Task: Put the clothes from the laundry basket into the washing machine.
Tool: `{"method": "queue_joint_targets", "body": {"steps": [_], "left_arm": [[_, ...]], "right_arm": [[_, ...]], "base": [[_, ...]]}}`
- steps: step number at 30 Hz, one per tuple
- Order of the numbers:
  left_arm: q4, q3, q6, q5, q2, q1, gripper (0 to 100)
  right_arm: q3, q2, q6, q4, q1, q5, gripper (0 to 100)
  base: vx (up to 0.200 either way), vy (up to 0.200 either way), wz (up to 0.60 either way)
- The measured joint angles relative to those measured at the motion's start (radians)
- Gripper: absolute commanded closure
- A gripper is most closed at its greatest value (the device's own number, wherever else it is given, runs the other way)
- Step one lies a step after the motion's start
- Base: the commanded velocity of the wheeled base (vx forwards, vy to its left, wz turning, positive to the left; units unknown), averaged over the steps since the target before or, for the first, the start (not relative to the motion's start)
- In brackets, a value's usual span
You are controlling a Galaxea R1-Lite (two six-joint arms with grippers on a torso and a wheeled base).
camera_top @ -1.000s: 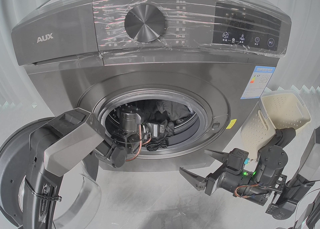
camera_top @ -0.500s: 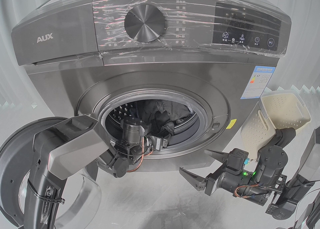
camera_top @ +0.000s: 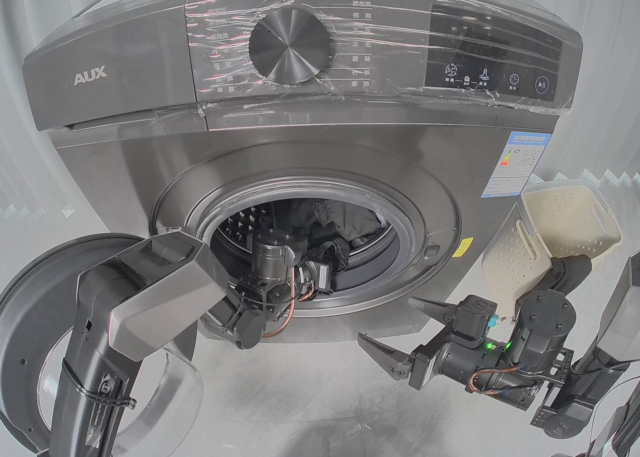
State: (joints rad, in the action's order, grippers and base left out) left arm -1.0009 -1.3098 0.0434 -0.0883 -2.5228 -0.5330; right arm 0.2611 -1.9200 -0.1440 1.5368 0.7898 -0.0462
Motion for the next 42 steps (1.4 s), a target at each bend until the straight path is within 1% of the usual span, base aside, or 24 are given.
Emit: {"method": "queue_joint_targets", "body": {"steps": [11,17,21,23,24,27,31,37,42], "left_arm": [[-0.006,-0.277,0.021,-0.07,-0.03,0.032,100],[-0.012,-0.414,0.023,-0.104,-0.079,0.051,100],[-0.01,-0.51,0.023,-0.118,-0.116,0.062,100],[-0.011,-0.535,0.023,-0.122,-0.131,0.064,100],[-0.011,-0.539,0.024,-0.122,-0.137,0.064,0],[-0.01,-0.523,0.023,-0.125,-0.148,0.065,0],[-0.007,-0.453,0.023,-0.124,-0.139,0.059,0],[0.023,-0.265,0.022,-0.108,-0.064,0.041,0],[0.079,-0.085,0.02,-0.075,0.029,0.017,0]], "right_arm": [[0.001,0.0,0.0,0.0,0.0,0.0,0],[0.001,0.0,0.0,0.0,0.002,0.0,0],[0.001,0.0,0.0,0.0,0.003,0.0,0],[0.001,0.0,0.0,0.0,0.003,0.0,0],[0.001,0.0,0.0,0.0,0.003,0.0,0],[0.001,0.0,0.0,0.0,0.003,0.0,0],[0.001,0.0,0.0,0.0,0.002,0.0,0],[0.001,0.0,0.0,0.0,0.003,0.0,0],[0.001,0.0,0.0,0.0,0.003,0.0,0]], "base": [[0.0,0.0,0.0],[0.0,0.0,0.0],[0.0,0.0,0.0],[0.0,0.0,0.0],[0.0,0.0,0.0],[0.0,0.0,0.0],[0.0,0.0,0.0],[0.0,0.0,0.0],[0.0,0.0,0.0]]}}
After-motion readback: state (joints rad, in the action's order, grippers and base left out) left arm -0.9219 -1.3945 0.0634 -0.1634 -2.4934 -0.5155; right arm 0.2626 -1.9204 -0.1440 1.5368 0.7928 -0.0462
